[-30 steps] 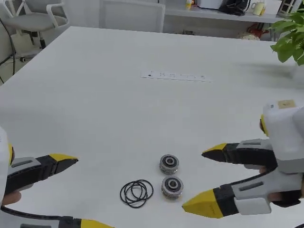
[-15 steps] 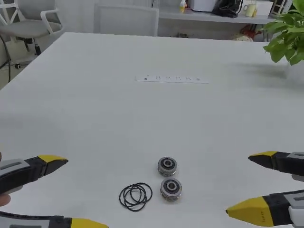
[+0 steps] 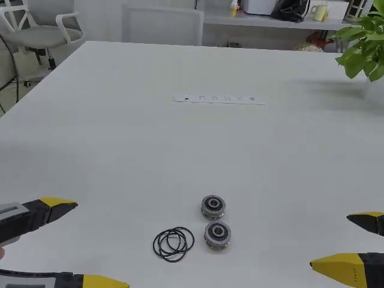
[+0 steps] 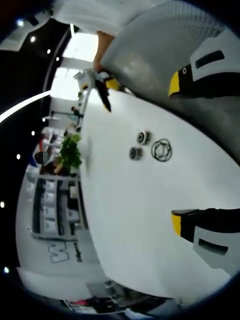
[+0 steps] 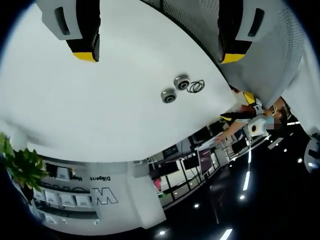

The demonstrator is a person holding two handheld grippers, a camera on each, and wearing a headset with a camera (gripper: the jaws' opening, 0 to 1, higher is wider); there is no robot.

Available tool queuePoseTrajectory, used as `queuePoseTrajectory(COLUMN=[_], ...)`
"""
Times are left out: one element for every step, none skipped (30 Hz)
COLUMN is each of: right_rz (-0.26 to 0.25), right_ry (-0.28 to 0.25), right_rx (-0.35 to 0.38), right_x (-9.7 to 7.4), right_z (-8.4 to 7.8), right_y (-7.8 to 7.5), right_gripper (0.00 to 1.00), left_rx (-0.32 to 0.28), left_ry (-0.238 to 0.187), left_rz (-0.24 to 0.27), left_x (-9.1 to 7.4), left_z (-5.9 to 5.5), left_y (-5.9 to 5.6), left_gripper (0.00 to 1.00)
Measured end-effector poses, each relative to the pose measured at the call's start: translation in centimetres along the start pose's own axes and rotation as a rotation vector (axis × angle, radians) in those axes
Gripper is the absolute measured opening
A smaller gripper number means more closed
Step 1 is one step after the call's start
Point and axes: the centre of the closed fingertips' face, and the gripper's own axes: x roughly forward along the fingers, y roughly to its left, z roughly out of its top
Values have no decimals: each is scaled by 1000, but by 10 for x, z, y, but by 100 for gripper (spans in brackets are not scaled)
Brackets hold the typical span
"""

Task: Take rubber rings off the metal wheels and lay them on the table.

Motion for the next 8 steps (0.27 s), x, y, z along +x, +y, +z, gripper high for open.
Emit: queuePoseTrajectory(right_rz=[-1,0,0,0,1,2,3,5], right_ry=[2,2,5,7,9,11,11,10], right_rx=[6,8,8,7,6,5,4,2], right_x=[0,1,1,1,1,1,1,1], right_z=[-1,-2,-2,-3,-4,-4,-5,-4], right_y=[0,0,0,0,1,1,2,2], right_gripper=[99,99,98,97,97,97,97,97], left_rx=[-3,-5,-5,-6,-6,-7,-7,-6], left_ry=[0,0,1,2,2,1,-1,-2], left_rz=[1,3,6,8,16,21,23,25], left_x=[-1,-1,-1,-2,-2,-3,-4,-4], left_z=[0,-1,-1,-1,-1,0,1,2], left_y=[-1,-1,0,0,1,2,2,1], left_gripper=[93,93,93,93,92,92,92,92])
